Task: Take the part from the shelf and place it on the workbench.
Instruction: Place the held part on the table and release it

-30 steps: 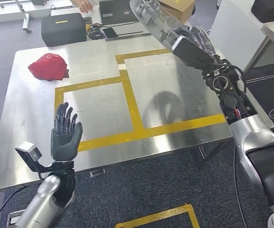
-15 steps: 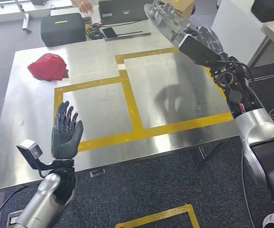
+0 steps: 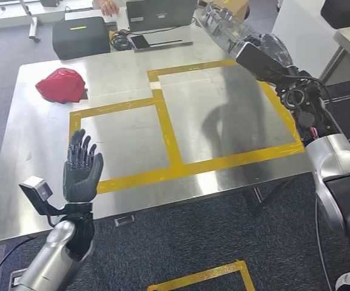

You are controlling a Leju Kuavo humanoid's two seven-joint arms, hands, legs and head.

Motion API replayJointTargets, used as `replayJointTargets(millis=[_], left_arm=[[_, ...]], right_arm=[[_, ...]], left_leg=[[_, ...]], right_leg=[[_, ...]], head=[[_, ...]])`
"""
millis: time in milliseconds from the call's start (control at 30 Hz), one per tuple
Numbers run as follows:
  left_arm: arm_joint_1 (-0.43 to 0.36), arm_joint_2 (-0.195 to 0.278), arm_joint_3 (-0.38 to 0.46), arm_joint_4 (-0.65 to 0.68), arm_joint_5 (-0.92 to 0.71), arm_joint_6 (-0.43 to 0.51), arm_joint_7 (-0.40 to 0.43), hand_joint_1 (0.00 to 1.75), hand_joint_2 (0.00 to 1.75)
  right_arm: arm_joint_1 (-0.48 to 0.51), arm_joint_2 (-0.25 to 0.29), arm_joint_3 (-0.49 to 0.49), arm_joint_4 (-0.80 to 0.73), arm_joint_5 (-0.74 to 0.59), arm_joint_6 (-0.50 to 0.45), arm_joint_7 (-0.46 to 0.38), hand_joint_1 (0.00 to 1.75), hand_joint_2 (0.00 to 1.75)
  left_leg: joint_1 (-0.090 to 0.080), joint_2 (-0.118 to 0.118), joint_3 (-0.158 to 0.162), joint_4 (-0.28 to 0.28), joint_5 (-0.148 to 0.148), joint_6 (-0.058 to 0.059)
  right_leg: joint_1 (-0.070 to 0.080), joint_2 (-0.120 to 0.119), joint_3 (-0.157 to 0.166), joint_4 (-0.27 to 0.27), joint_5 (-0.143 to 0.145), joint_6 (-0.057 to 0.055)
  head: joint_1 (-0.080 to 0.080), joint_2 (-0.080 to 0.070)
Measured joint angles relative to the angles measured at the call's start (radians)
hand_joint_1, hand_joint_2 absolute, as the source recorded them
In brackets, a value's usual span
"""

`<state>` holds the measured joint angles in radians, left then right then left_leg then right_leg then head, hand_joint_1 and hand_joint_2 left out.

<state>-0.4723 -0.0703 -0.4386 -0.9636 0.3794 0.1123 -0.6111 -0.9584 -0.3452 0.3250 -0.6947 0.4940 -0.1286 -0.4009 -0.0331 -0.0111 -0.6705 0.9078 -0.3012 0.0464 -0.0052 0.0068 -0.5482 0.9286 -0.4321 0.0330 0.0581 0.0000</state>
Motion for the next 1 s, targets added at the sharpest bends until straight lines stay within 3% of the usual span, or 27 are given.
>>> replayJointTargets(millis=[100, 1000], left_arm=[[-0.006, 0.004, 0.006, 0.002, 0.000, 0.009, -0.001, 0.00, 1.75], [0.002, 0.008, 0.006, 0.010, -0.005, 0.008, -0.019, 0.00, 1.75]], right_arm=[[-0.002, 0.000, 0.000, 0.013, 0.000, -0.009, -0.009, 0.00, 0.00], [0.002, 0.000, -0.001, 0.062, -0.010, -0.018, -0.020, 0.00, 0.00]], left_leg=[[0.000, 0.000, 0.000, 0.000, 0.000, 0.000], [0.002, 0.000, 0.000, -0.001, 0.000, 0.000]], right_leg=[[0.000, 0.000, 0.000, 0.000, 0.000, 0.000], [0.002, -0.001, 0.001, -0.003, 0.000, 0.001]], head=[[0.000, 0.000], [0.000, 0.000]])
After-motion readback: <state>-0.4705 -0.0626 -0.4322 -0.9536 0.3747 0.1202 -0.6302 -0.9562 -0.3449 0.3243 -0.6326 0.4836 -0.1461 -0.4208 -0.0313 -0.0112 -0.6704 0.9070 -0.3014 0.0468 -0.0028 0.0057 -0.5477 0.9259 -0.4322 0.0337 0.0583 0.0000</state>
